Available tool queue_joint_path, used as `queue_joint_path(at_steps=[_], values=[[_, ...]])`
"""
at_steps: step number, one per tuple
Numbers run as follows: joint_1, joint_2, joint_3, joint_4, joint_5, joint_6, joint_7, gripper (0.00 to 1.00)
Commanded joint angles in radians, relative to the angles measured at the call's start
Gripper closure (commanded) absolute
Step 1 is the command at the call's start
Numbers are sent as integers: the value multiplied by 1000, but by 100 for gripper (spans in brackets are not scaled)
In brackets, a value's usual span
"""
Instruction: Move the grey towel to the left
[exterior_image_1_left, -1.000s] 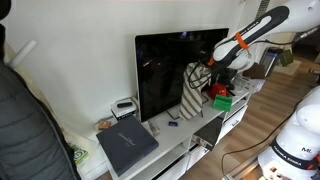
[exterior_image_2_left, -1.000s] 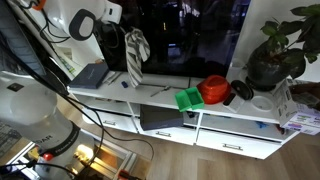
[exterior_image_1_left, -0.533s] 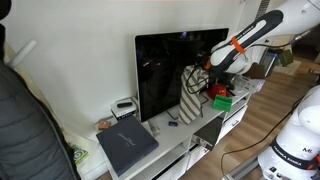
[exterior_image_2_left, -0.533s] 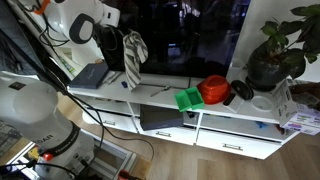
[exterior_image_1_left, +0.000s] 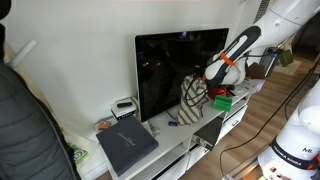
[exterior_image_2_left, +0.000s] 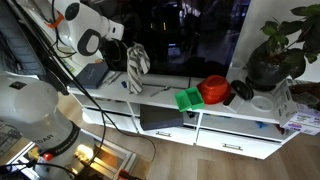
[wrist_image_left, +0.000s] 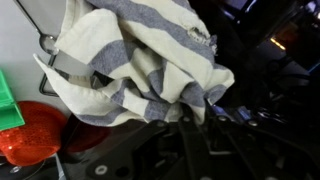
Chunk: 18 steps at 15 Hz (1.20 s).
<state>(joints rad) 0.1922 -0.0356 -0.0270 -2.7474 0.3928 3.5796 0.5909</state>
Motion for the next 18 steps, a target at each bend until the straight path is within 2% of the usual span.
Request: queue_joint_path(at_steps=[1, 4, 7, 8, 9, 11, 12, 15, 18], values=[[-4, 24, -7, 0, -16, 27, 8, 53], [-15, -12, -18, 3, -58, -14, -25, 32], [-15, -103, -38, -26, -170, -158, -37, 12], [-5, -125, -55, -8, -227, -243, -37, 4], [13, -151, -79, -4, -272, -312, -38, 1], [17, -204, -119, -24, -299, -413, -120, 0], [-5, -198, -126, 5, -306, -469, -173, 0], [-43, -253, -176, -16, -338, -573, -314, 0], [-12, -267, -280, 5, -308, -630, -513, 0]])
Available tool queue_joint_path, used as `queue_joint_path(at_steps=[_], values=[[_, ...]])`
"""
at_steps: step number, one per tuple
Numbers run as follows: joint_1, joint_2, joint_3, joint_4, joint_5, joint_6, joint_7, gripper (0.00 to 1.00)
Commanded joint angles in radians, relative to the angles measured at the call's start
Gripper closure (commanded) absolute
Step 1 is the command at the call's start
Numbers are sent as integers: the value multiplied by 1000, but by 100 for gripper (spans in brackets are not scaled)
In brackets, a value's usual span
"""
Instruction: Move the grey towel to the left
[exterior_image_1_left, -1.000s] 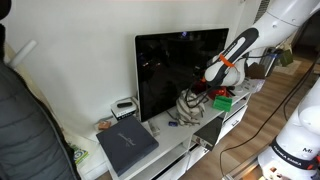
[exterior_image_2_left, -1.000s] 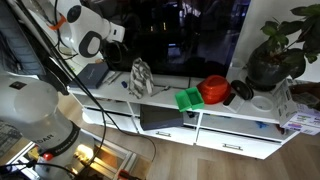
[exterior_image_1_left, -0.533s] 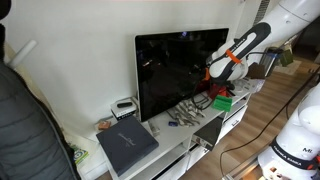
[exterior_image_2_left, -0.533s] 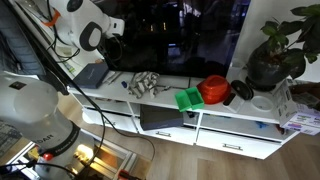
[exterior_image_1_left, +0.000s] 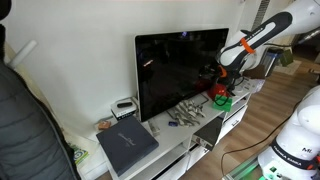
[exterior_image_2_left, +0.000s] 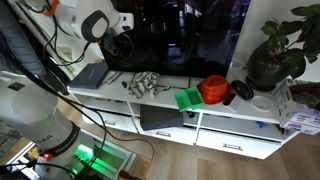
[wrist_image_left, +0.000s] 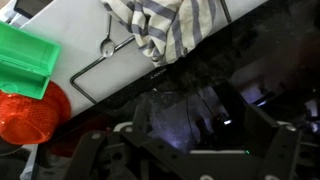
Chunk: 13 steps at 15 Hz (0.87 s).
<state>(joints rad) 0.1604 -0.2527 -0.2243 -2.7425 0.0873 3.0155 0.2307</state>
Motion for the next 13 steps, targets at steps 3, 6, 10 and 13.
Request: queue_joint_path(at_steps=[3, 6, 10, 13], values=[[52, -57, -195, -6, 26, -46, -336, 0], [196, -102, -385, -4, 127, -63, -542, 0], [175, -62, -368, 1, 102, -32, -509, 0], [184, -68, -369, 0, 104, -36, -511, 0]])
